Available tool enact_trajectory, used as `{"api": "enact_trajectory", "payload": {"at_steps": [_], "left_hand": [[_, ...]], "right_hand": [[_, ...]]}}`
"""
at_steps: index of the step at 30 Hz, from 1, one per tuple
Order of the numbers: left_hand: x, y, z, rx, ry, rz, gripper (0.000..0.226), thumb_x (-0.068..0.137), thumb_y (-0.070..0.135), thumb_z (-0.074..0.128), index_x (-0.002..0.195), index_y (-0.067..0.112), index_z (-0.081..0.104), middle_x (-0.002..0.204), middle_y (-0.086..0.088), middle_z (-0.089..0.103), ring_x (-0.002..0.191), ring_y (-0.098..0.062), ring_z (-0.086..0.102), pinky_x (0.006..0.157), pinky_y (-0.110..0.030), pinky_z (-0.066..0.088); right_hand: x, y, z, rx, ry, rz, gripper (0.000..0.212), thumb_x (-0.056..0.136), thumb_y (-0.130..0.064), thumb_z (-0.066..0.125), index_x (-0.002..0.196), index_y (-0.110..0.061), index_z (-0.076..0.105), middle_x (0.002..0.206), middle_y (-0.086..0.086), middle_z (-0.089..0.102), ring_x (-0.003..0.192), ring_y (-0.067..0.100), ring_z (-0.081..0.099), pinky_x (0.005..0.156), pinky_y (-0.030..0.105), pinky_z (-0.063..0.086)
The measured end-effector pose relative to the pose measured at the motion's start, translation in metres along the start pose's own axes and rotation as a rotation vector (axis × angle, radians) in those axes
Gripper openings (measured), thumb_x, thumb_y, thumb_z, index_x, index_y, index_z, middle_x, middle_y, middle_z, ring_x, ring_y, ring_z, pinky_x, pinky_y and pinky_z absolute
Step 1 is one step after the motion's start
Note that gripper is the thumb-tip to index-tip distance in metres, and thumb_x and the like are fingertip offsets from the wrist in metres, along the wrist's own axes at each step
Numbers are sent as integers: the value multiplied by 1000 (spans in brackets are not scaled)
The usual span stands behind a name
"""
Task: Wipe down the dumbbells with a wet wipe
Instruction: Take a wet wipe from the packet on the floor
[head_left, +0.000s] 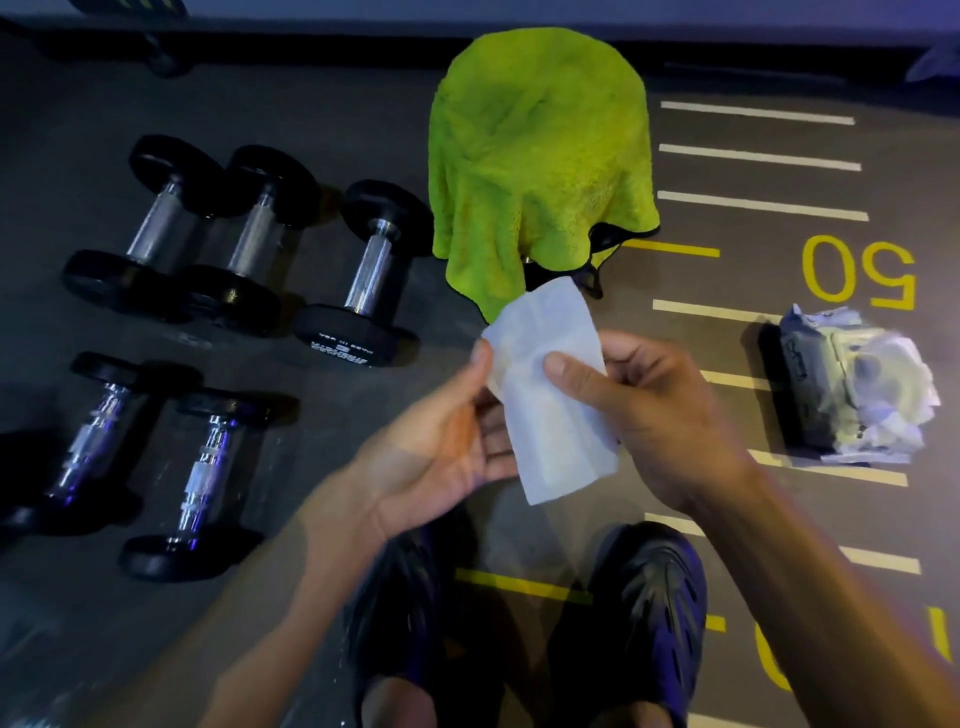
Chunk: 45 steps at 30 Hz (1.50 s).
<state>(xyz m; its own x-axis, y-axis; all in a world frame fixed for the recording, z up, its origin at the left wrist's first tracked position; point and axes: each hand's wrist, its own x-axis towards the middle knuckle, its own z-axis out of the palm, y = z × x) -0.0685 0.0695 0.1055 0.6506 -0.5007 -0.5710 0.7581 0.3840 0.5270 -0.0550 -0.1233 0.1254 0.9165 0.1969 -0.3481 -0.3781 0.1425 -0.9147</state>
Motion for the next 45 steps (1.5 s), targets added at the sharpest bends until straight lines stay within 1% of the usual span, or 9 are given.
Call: {"api": "enact_trajectory", "payload": {"at_steps": [7, 14, 24, 28, 31, 32, 35, 40, 45], "left_hand": [[-2, 3, 15, 374, 351, 284, 9, 95, 13, 69, 99, 7, 75, 79, -3, 78, 64, -13, 71, 58, -26, 60], [-32, 30, 23, 651, 282, 380, 13, 101, 13, 63, 98, 7, 74, 77, -12, 76, 58, -19, 66, 52, -28, 56], [-98, 129, 98, 1001, 126, 709, 34, 95, 3, 59, 85, 27, 80, 90, 0, 77, 86, -10, 70, 83, -22, 53], [-132, 167, 131, 1027, 153, 732, 34, 83, 3, 53, 81, 20, 81, 99, -12, 73, 91, -34, 68, 86, -31, 55], [-151, 186, 143, 958, 112, 717, 3, 90, 12, 67, 88, 12, 68, 89, -12, 70, 79, -21, 65, 79, -31, 57], [-154, 190, 144, 924, 122, 706, 15, 93, 18, 76, 95, 10, 63, 88, -8, 69, 79, -17, 65, 75, -28, 57], [-160, 203, 137, 897, 130, 636, 39, 83, 30, 76, 112, 5, 66, 88, -8, 70, 79, -19, 67, 68, -25, 57], [-158, 222, 99, 979, 134, 745, 14, 93, 23, 79, 90, 10, 74, 82, -3, 71, 75, -12, 62, 68, -20, 50], [-120, 221, 63, 933, 194, 704, 6, 95, 12, 74, 89, 12, 75, 82, -6, 71, 71, -12, 64, 65, -20, 52]], "right_hand": [[-12, 4, 1, -22, 153, 15, 7, 93, -12, 72, 95, -9, 77, 87, 14, 80, 77, 23, 75, 60, 34, 60], [-29, -21, -3, 36, 36, 21, 13, 95, -16, 63, 99, -16, 75, 74, 12, 74, 50, 19, 65, 46, 27, 53], [-34, -141, 0, 33, -120, -168, 32, 85, -6, 53, 71, -16, 81, 79, 7, 72, 72, 18, 65, 66, 26, 55], [-39, -196, 12, -130, -198, -323, 23, 86, -16, 59, 90, -21, 81, 97, 8, 73, 88, 24, 61, 74, 35, 47], [-38, -227, 29, -246, -286, -423, 39, 83, -10, 71, 112, -35, 73, 110, 0, 75, 95, 15, 68, 80, 27, 53], [-36, -236, 35, -268, -303, -428, 47, 82, -9, 73, 120, -35, 69, 112, 4, 74, 96, 16, 69, 81, 28, 55], [-26, -256, 57, -312, -328, -380, 59, 80, -11, 77, 134, -30, 61, 110, 14, 72, 95, 19, 70, 85, 29, 56], [1, -259, 90, -301, -500, -69, 46, 82, -17, 75, 128, -10, 69, 121, 20, 74, 102, 29, 72, 87, 38, 56], [36, -222, 94, -311, -315, -131, 32, 84, -23, 77, 111, -5, 78, 110, 24, 76, 93, 28, 70, 84, 39, 53]]}}
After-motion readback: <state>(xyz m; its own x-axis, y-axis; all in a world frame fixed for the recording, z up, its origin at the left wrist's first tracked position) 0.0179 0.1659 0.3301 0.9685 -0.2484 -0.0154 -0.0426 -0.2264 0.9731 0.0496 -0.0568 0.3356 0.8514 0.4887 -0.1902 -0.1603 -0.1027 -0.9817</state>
